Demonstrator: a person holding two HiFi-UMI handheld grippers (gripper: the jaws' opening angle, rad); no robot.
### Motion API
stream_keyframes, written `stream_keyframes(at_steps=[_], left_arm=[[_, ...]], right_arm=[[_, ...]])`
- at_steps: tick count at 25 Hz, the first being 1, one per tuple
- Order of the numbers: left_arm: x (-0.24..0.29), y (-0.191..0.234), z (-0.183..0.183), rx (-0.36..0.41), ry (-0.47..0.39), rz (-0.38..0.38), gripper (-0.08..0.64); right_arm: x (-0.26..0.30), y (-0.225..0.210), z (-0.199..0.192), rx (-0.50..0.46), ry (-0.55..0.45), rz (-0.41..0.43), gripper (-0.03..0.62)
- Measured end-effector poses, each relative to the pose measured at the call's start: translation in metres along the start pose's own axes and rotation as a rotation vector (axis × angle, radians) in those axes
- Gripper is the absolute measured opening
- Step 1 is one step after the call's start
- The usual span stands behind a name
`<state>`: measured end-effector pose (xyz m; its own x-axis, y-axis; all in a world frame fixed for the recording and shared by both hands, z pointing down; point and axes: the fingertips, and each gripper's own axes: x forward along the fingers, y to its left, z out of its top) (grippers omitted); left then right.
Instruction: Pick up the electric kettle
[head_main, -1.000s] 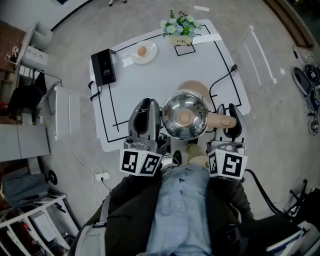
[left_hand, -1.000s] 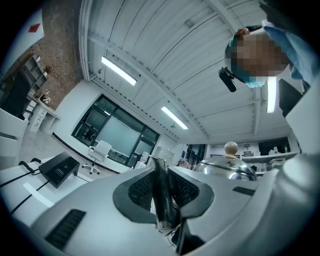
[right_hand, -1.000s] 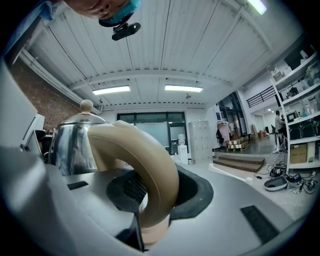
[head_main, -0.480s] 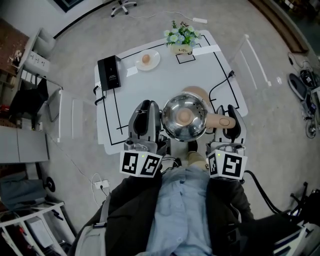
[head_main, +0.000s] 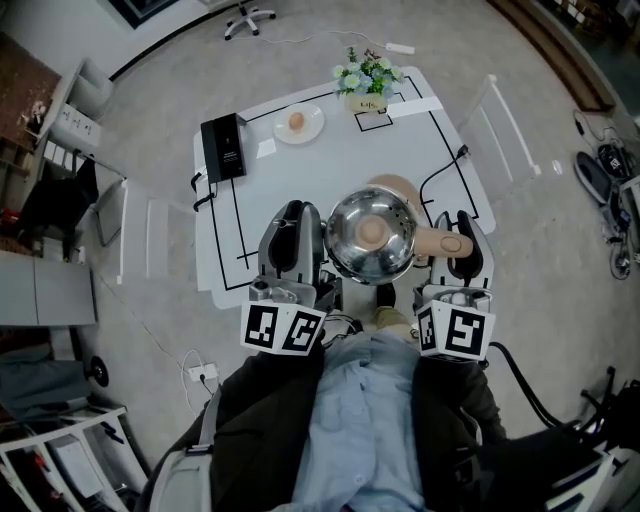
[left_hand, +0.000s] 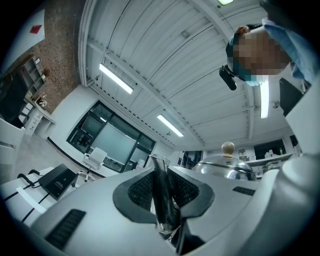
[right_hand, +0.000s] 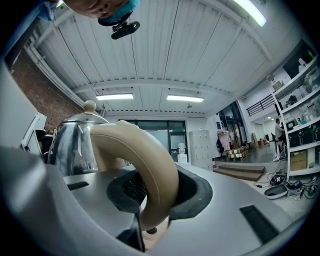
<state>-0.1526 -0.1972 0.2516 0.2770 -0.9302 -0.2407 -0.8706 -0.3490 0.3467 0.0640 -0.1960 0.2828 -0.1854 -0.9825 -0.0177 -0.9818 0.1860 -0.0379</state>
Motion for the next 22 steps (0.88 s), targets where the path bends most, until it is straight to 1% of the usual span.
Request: stream_keyframes(at_steps=[5,9,22], left_arm=[[0.0000,-0.0016,0.0003,0.001,0.000,-0.004,0.067],[0.0002,-0.0028,-0.0011,0.001,0.001,-0.005,0.067],[0.0044,-0.0054,-0.0038,0.000,0.008,-0.009,0.067]], right_arm=[[-0.0012,-0.0020,0.0023,0.015,0.002,-0.020,0.100],[-0.0007,-0.0028,-0.0009,0.001,-0.003,0.000,0.100],[0.0004,-0.0073,0.0003,-0.005,-0.005,-0.005,0.100]])
